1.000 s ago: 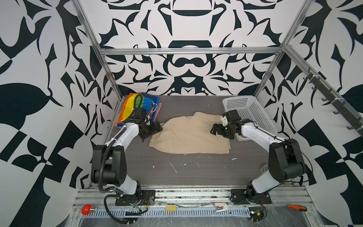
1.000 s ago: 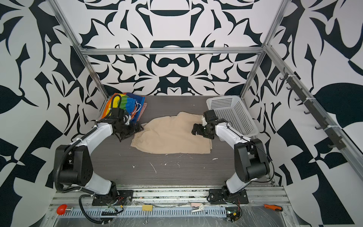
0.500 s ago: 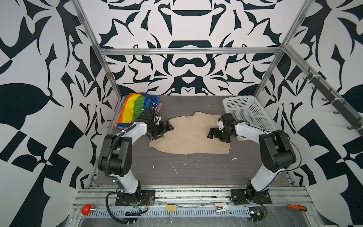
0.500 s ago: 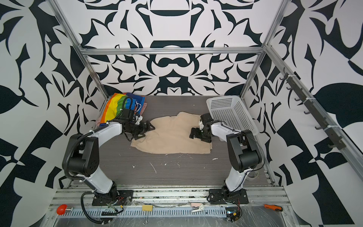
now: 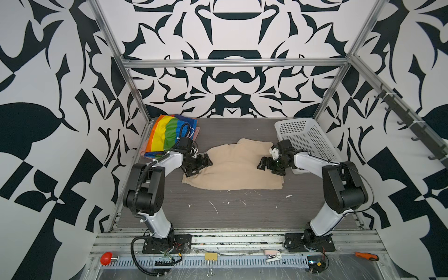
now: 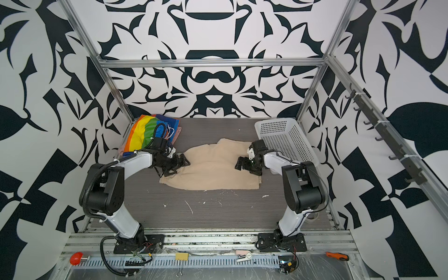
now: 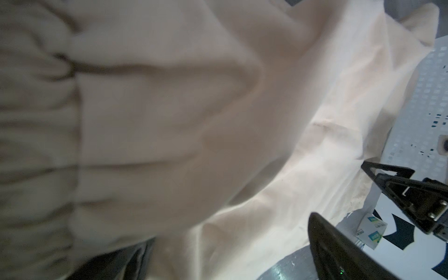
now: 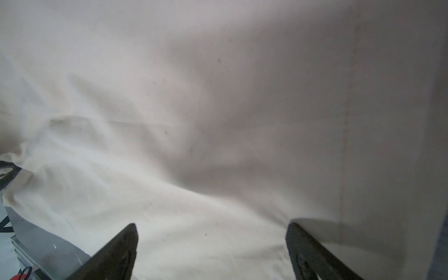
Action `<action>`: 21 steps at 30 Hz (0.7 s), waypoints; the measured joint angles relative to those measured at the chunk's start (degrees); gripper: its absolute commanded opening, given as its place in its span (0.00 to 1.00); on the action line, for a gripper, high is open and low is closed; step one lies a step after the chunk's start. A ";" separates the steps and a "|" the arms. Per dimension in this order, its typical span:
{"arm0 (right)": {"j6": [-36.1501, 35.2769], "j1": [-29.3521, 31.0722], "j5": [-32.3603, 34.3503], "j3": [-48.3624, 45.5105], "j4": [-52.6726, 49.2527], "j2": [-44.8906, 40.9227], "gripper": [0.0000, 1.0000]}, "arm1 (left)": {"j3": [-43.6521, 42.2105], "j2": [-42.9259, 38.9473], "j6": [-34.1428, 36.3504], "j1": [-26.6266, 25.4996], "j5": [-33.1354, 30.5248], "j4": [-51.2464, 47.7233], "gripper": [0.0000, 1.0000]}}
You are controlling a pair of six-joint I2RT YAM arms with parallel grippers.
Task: Fold and stack the shorts
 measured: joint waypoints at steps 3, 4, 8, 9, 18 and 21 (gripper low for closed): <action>-0.33 -0.02 0.02 -0.42 0.44 -0.33 0.98 | -0.09 -6.60 1.90 0.46 -4.15 -3.78 0.99; -0.39 -0.07 0.04 -0.52 0.57 -0.37 0.98 | -0.09 -9.05 2.67 1.05 -5.40 -4.70 0.99; -0.44 -0.13 0.07 -0.55 0.57 -0.46 0.98 | -0.72 -11.61 3.74 6.10 -5.40 -5.40 0.99; -0.46 -0.13 0.07 -0.55 0.57 -0.46 0.98 | -1.44 -10.93 3.78 7.48 -5.03 -5.29 0.99; -0.63 -0.22 -0.26 -0.96 1.09 -0.72 0.98 | -3.76 -2.60 3.80 10.75 -5.11 -5.38 0.97; -0.63 -0.35 -0.50 -1.07 1.25 -0.74 0.98 | -2.05 -0.61 3.80 10.71 -5.16 -4.55 0.92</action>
